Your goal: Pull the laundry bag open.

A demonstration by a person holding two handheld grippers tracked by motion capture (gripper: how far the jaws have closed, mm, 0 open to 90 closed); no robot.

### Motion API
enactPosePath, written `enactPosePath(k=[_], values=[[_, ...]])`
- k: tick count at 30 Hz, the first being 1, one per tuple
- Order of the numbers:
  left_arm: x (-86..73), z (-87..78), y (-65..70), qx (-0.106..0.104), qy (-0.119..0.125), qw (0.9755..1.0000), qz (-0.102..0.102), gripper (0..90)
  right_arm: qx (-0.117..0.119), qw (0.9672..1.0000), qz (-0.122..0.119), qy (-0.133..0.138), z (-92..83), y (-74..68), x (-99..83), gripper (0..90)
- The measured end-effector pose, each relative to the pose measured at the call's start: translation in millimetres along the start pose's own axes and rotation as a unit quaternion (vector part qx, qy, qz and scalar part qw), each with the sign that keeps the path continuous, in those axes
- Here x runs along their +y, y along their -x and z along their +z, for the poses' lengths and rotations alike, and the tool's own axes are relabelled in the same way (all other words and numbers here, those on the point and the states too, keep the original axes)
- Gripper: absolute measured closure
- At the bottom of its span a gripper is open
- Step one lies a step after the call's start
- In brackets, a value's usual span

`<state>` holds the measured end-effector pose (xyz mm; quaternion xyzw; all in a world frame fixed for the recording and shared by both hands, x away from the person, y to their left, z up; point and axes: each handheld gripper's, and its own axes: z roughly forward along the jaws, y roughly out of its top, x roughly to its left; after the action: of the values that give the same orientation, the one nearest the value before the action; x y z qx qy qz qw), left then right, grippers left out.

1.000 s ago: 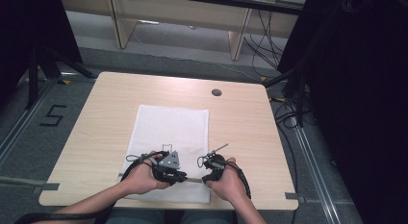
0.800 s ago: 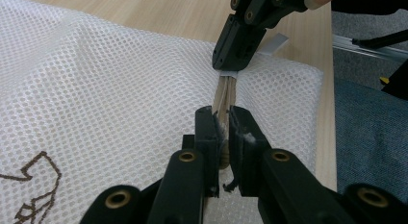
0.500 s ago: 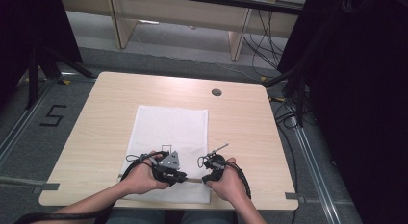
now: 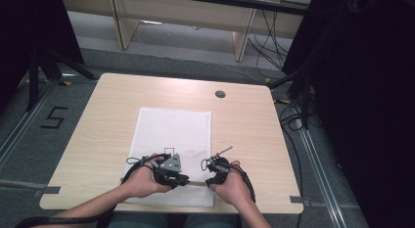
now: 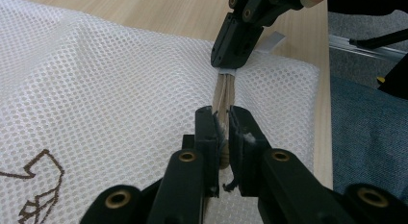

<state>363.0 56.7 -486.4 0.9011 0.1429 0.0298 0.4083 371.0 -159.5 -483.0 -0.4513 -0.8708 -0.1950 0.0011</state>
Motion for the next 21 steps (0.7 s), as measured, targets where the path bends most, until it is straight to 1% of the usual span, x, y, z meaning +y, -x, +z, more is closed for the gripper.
enactPosePath(k=[1, 2, 4, 5, 6, 8, 10, 11, 16, 18, 19, 21], values=[[0.0, 0.0, 0.0, 0.0, 0.0, 1.0, 0.0, 82.3, 0.0, 1.0, 0.0, 0.0, 0.0, 0.0, 0.0, 90.0], [-0.6, -1.1, 0.6, 0.0, 0.001, 0.9999, -0.012, 82.3, 0.0, 1.0, 0.0, 0.0, -0.1, 0.1, 0.0, 90.0], [-0.8, -1.9, 0.5, 0.0, 0.002, 0.9999, -0.011, 82.3, 0.0, 1.0, 0.0, 0.0, 0.0, 0.2, 0.0, 90.0], [-1.1, -3.0, -0.3, 0.002, 0.001, 1.0, -0.007, 82.4, 0.0, 1.0, 0.0, 0.0, 0.0, 0.2, 0.0, 90.0], [-1.7, -3.3, 0.4, 0.001, 0.004, 0.9999, -0.014, 82.4, 0.0, 1.0, 0.0, -0.001, 0.0, 0.0, 0.1, 90.0], [-2.8, -2.9, 0.4, 0.0, 0.004, 0.9999, -0.013, 82.4, 0.0, 1.0, -0.001, -0.005, -0.8, 0.2, 0.5, 90.0], [-2.8, -3.0, 0.3, 0.0, 0.004, 0.9999, -0.013, 82.3, 0.0, 1.0, 0.001, 0.0, 0.0, 0.1, 0.1, 90.0], [-2.4, -3.9, -0.5, 0.0, 0.001, 1.0, -0.01, 82.4, 0.0, 1.0, 0.0, -0.002, -0.4, 0.2, 0.1, 90.0], [-2.6, -3.5, 0.5, -0.001, 0.003, 0.9999, -0.011, 82.3, 0.0, 1.0, 0.0, -0.004, -0.8, 0.0, 0.2, 90.0], [-2.6, -3.5, 0.5, -0.001, 0.003, 0.9999, -0.011, 82.4, 0.0, 1.0, 0.002, 0.0, -0.1, -0.3, 0.0, 90.0], [-2.6, -4.0, 0.4, 0.002, 0.0, 1.0, -0.008, 82.3, -0.001, 1.0, -0.002, 0.001, -0.4, -0.6, 0.0, 90.0], [-3.4, -5.9, -1.0, 0.001, 0.002, 1.0, -0.007, 82.3, -0.003, 1.0, -0.003, -0.001, -0.5, -1.1, 0.0, 90.0]])
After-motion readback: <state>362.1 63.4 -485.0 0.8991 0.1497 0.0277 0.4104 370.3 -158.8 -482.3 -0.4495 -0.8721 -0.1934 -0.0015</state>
